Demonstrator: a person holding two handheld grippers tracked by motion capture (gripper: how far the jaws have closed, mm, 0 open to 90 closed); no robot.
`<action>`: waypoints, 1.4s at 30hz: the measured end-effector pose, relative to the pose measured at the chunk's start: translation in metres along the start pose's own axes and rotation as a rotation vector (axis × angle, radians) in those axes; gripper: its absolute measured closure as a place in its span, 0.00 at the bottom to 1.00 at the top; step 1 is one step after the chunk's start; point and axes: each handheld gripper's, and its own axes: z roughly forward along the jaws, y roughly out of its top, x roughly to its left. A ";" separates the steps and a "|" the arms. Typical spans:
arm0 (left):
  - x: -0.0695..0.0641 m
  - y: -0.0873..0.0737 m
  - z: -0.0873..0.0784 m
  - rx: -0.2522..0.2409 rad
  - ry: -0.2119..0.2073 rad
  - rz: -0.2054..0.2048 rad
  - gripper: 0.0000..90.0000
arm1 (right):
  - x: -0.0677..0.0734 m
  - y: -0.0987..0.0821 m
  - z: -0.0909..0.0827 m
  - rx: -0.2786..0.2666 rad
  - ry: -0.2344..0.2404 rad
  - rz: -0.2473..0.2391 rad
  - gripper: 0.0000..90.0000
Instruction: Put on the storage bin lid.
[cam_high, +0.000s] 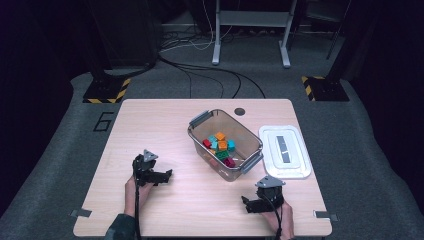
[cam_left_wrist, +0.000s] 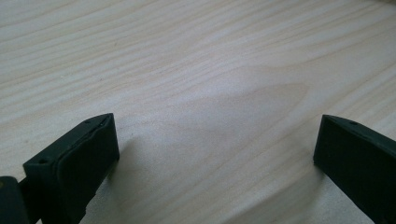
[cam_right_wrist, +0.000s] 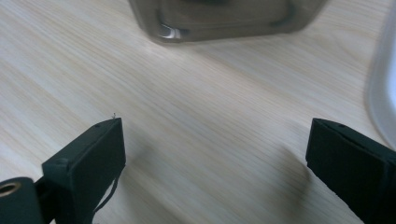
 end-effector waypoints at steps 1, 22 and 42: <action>0.000 0.000 0.000 0.001 -0.001 -0.002 0.00 | -0.004 -0.001 -0.003 -0.006 -0.006 0.010 0.04; 0.000 0.000 0.001 -0.009 0.002 -0.003 0.00 | -0.059 0.010 -0.022 -0.036 -0.119 0.022 0.00; 0.001 0.000 0.000 0.006 -0.001 0.009 0.00 | -0.125 0.035 -0.010 -0.013 -0.198 0.118 0.00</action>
